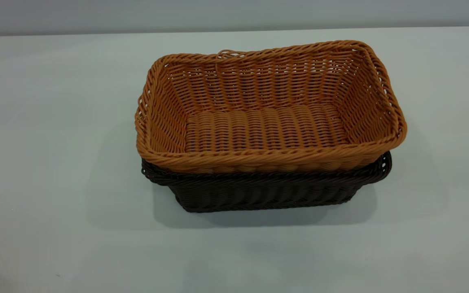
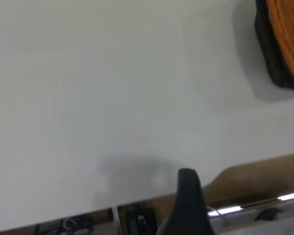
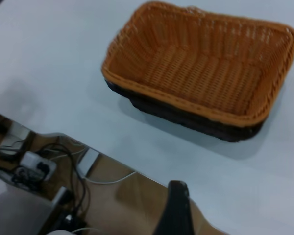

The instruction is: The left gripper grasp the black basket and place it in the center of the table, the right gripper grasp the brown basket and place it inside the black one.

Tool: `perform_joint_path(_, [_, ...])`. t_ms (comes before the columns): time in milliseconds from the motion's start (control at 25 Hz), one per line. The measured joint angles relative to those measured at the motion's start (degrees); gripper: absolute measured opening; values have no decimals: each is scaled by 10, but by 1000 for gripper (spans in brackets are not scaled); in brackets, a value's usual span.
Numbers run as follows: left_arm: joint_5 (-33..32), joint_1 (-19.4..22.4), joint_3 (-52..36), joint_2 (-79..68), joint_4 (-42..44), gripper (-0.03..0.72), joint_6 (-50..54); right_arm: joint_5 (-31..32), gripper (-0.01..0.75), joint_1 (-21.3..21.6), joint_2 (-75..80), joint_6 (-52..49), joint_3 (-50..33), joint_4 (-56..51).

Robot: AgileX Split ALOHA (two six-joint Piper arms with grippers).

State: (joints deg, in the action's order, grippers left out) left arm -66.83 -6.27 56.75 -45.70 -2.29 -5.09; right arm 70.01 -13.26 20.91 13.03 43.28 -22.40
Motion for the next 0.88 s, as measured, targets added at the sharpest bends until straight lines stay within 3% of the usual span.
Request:
perform_joint_path(440, [0, 0, -166, 240, 3, 527, 1, -38, 563, 0, -138, -9, -151, 69])
perform_joint_path(880, [0, 0, -225, 402, 23, 527, 1, -37, 563, 0, -218, -33, -161, 96])
